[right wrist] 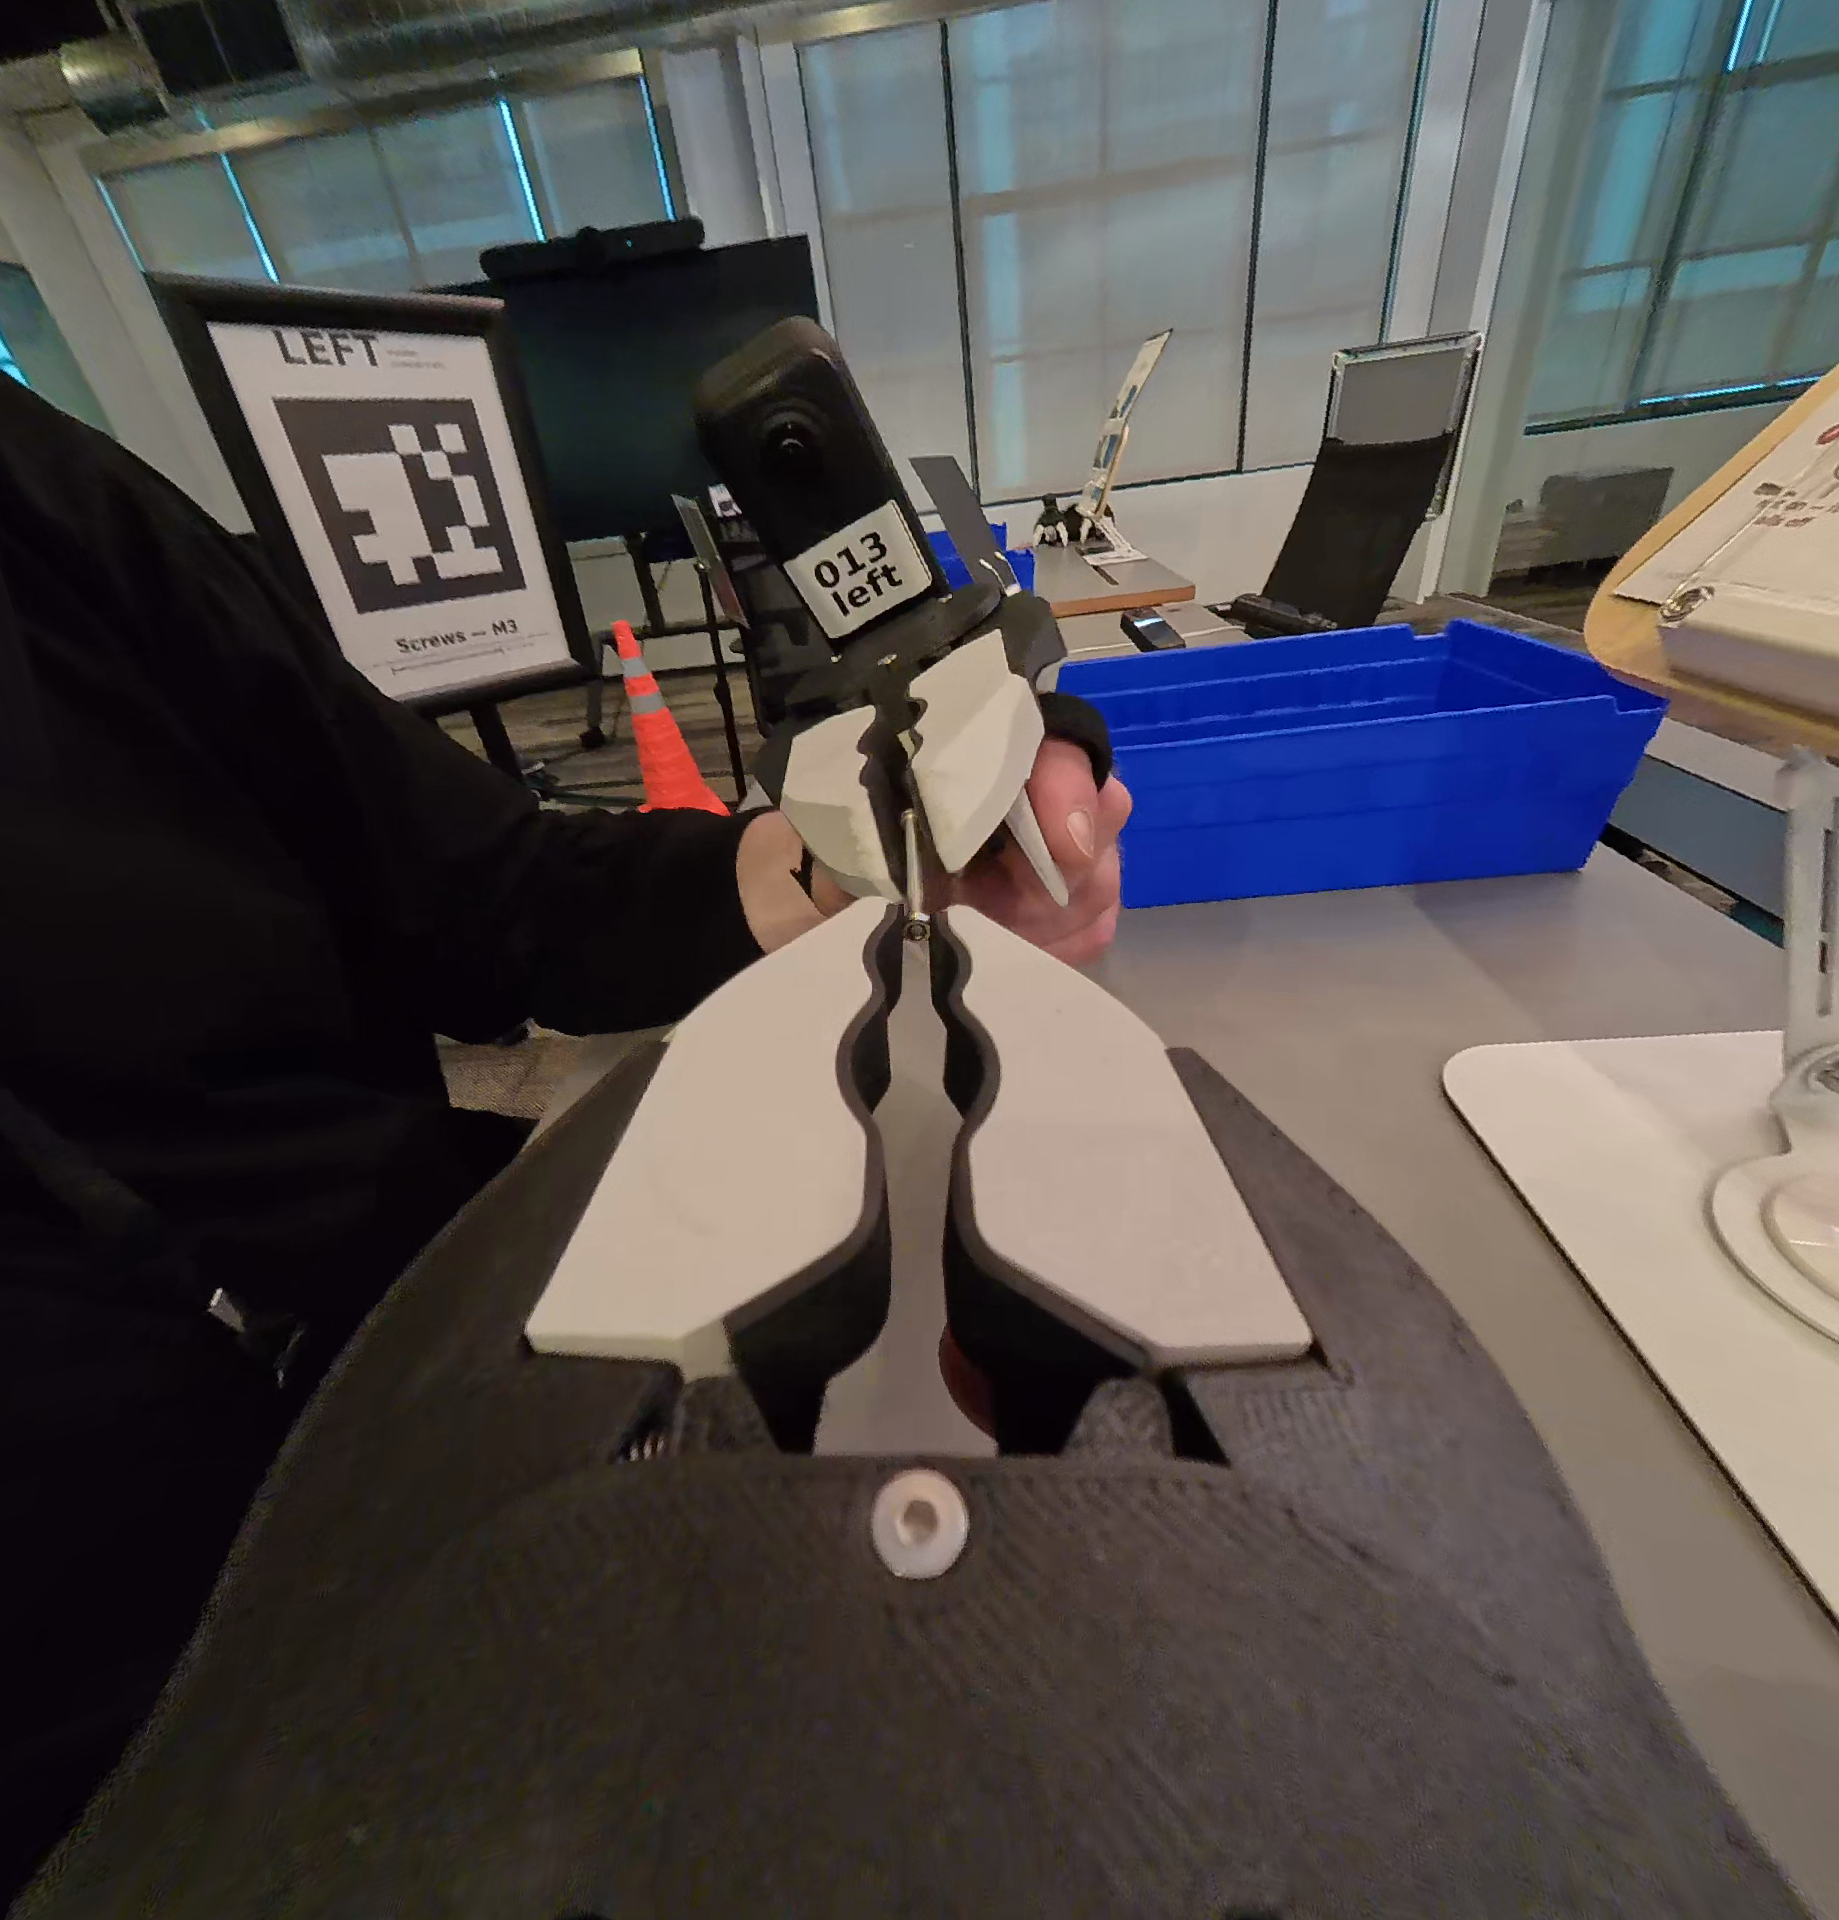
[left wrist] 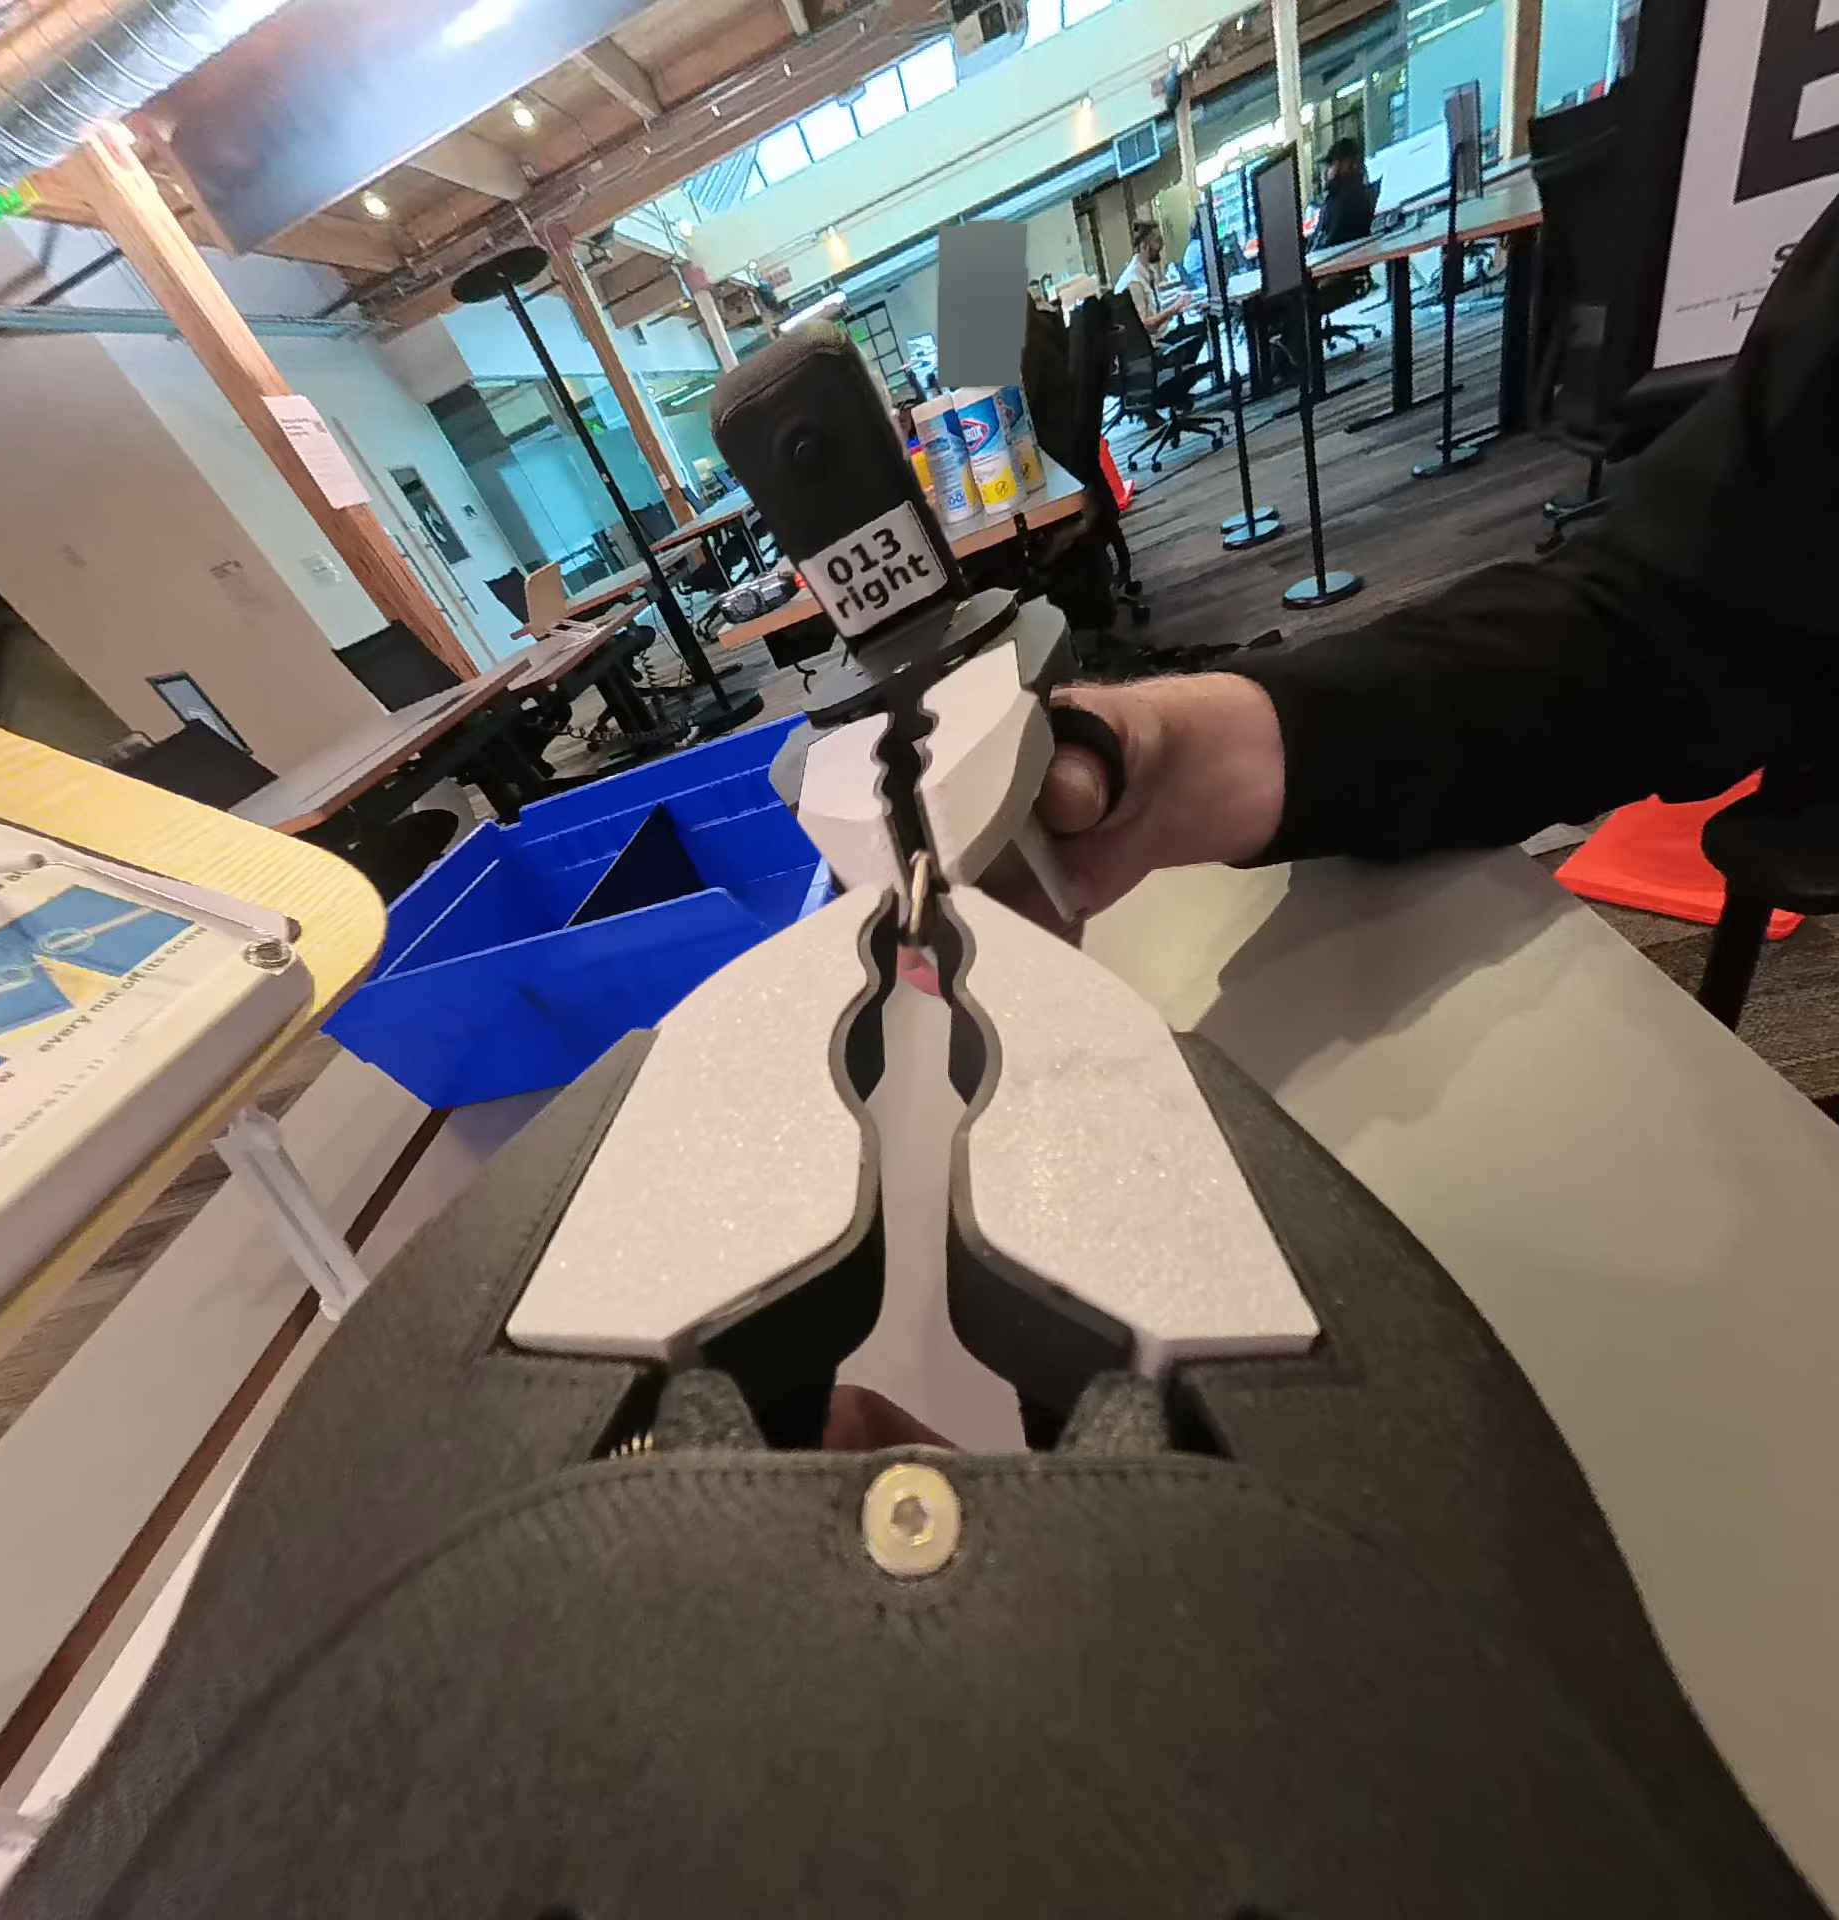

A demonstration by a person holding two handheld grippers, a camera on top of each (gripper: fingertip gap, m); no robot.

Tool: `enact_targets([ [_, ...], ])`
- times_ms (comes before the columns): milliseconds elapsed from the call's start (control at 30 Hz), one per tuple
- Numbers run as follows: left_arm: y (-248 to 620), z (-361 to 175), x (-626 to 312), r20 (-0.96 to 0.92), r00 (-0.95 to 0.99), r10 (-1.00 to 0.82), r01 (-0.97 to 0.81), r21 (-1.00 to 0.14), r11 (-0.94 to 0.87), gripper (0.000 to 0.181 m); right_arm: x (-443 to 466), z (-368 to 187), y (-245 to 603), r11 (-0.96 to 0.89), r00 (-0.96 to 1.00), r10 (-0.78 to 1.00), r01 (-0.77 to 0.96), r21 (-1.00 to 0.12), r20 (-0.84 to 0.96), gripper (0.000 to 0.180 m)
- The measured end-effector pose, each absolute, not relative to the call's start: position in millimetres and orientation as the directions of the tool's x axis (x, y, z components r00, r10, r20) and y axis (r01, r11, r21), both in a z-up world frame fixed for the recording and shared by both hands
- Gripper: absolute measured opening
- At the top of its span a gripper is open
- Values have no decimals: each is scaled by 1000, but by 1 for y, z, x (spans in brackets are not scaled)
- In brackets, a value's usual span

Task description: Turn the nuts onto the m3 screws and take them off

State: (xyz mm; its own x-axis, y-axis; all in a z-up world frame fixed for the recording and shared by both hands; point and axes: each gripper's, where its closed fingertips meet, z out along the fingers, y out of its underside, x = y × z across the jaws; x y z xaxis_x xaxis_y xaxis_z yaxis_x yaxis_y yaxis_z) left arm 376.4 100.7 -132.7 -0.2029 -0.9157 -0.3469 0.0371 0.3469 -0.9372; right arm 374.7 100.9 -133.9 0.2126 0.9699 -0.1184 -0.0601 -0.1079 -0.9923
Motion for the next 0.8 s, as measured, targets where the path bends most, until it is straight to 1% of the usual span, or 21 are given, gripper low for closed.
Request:
enact_targets([
  [167,99,-133,376,-383,-186,-905,28,-923,385,4,375,-132,100,-126,192,971,-79,-989,-139,5],
  [400,100,-130,375,-352,-188,-917,28,-935,353,3,376,-132,101,-92,225,969,-65,-994,-105,5],
  [500,103,-130,376,-267,-198,-943,29,-963,267,3,377,-132,105,-27,289,957,-27,-999,-33,5],
  [600,103,-128,377,-146,-236,-961,36,-989,142,3,379,-131,108,79,354,931,40,-996,88,5],
  [800,108,-128,377,93,-331,-939,30,-994,-109,3,380,-129,112,291,464,809,218,-932,361,5],
])
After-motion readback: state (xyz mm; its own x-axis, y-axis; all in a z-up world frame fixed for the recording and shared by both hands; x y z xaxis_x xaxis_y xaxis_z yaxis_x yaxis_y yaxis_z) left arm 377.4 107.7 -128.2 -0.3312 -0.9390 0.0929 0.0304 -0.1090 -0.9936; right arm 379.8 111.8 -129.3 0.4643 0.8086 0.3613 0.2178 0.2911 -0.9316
